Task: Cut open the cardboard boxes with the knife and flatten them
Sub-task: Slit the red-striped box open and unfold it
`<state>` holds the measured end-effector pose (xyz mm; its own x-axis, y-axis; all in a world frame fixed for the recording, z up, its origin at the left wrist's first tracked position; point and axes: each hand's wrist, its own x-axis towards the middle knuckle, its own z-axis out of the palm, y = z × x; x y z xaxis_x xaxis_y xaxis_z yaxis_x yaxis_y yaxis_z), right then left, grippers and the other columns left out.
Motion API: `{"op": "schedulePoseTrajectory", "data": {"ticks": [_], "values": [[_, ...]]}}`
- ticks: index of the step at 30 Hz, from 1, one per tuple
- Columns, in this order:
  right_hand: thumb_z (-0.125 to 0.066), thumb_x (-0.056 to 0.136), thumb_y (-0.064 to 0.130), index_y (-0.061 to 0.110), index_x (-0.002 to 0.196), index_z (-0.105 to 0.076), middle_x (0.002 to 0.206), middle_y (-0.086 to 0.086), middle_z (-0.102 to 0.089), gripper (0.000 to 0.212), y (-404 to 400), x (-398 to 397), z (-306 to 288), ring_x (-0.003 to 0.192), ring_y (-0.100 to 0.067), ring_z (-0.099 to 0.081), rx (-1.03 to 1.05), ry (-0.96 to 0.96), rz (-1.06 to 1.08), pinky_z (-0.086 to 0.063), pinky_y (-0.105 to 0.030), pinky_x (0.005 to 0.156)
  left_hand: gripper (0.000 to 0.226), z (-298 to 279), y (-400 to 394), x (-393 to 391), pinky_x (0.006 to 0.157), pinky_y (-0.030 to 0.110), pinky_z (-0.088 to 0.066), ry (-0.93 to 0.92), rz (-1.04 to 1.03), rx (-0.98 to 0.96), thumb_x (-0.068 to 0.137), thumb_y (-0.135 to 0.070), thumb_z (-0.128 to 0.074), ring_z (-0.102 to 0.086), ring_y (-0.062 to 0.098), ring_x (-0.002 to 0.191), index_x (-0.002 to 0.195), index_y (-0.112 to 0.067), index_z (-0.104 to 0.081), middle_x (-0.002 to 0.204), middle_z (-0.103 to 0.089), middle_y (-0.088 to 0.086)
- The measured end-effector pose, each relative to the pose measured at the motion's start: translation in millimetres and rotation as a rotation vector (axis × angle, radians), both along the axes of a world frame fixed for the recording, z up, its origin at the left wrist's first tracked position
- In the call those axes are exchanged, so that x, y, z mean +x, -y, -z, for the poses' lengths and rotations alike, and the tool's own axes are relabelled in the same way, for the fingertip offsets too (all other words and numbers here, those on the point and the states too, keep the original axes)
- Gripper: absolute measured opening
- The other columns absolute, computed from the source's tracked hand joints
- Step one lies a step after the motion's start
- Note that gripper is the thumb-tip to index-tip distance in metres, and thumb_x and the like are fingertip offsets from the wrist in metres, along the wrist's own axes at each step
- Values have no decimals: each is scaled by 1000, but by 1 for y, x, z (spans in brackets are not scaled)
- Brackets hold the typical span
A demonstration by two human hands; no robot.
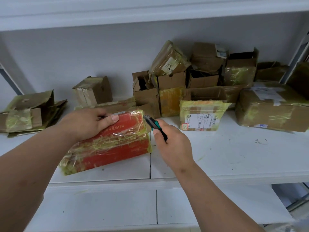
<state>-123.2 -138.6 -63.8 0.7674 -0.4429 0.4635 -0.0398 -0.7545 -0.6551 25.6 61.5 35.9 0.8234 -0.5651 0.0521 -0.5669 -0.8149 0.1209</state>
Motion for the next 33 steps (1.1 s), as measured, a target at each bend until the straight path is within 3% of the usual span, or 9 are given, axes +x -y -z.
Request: {"op": "schedulePoseTrajectory", "data": {"ticks": [4,8,13,17,19,26,29,31,33], "values": [[-47,97,36,23,130,-64,87,5,-70,39,6,2,5,67,-17,-60,-122,76,40,-49,-40,73,103,-2,6,3,81,33,-48,-10,29,24,50,-95,-3,-54,15,88,120,-44,-58,105,-65,-6],[-53,95,33,20,125,-67,89,4,-73,36,8,4,8,65,-19,-60,-162,102,79,-39,-37,75,96,-5,8,8,80,34,-48,-39,49,20,47,-99,-3,-57,15,89,107,-47,-57,94,-61,-11],[-51,94,33,21,119,-69,82,7,-71,34,11,1,12,62,-17,-57,-198,97,97,-40,-38,73,91,-8,10,13,82,35,-49,-66,61,12,47,-99,-5,-59,15,90,103,-46,-55,96,-62,-10],[-40,94,38,25,113,-66,74,12,-65,35,16,-6,21,58,-7,-31,-255,42,89,-39,-37,70,103,-10,13,17,88,37,-49,-80,69,0,47,-101,-5,-59,16,93,111,-41,-59,100,-64,-7],[-39,93,38,25,110,-66,72,13,-62,34,17,-9,23,58,-7,-28,-253,32,88,-41,-37,70,104,-11,15,18,88,37,-49,-75,74,8,47,-100,-5,-59,16,93,112,-40,-59,100,-63,-8],[-56,88,29,29,99,-65,67,15,-61,14,18,-26,34,49,-8,-32,-214,-17,62,-39,-35,67,111,-9,13,24,91,38,-49,-67,61,13,49,-100,-4,-61,20,98,121,-37,-59,113,-67,-1],[-54,91,31,26,102,-65,62,22,-49,16,18,-27,29,48,-4,-36,-95,-31,35,-41,-36,70,105,-9,14,23,90,36,-47,-62,60,0,53,-96,-6,-58,20,98,122,-37,-60,117,-67,1],[-49,97,30,23,107,-61,62,22,-43,18,20,-18,15,52,-10,-44,-15,-42,-7,-35,-32,68,104,-9,13,23,90,37,-47,-69,60,-5,54,-95,-7,-59,20,99,121,-37,-60,117,-67,0],[-46,101,29,24,111,-57,71,17,-49,15,20,-8,-2,63,-21,-54,22,-85,-43,-36,-31,69,103,-8,12,24,91,38,-47,-72,58,-8,54,-96,-7,-60,21,100,121,-38,-60,116,-67,0]]}}
